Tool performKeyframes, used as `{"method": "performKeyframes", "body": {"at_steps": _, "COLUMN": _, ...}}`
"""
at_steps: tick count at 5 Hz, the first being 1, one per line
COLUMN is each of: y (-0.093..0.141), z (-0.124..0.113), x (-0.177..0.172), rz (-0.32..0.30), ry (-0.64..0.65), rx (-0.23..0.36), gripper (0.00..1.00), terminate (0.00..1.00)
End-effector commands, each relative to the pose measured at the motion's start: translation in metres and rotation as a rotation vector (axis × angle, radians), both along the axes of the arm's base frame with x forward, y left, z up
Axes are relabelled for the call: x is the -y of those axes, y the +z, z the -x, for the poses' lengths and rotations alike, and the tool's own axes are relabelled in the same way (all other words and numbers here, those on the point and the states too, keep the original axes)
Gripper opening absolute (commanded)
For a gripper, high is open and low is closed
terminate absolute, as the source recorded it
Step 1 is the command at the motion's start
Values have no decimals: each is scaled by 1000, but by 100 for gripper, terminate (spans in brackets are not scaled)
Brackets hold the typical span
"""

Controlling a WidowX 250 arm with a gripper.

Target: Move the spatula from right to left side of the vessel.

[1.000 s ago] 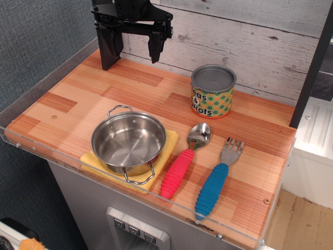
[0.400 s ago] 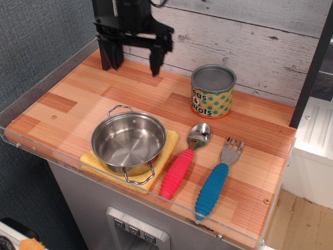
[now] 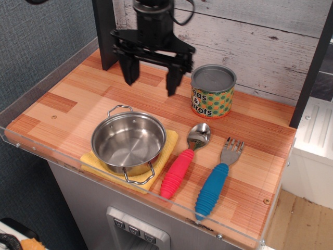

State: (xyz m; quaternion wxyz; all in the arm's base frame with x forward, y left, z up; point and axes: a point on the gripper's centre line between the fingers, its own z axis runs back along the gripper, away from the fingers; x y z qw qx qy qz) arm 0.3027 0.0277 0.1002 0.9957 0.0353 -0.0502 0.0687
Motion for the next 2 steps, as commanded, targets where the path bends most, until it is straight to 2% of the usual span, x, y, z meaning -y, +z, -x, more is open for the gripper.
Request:
{"method": "performKeyframes", "body": {"at_steps": 1, "y": 3, "z": 20, "x": 40, "rz": 46, "ry": -27, "rx": 28, "gripper": 100, "terminate": 0}}
{"method": "performKeyframes", "body": {"at_steps": 2, "y": -8, "z": 28, "x": 54, "rz": 62, "ry": -44, "rx": 3, "gripper": 100, "terminate": 0}}
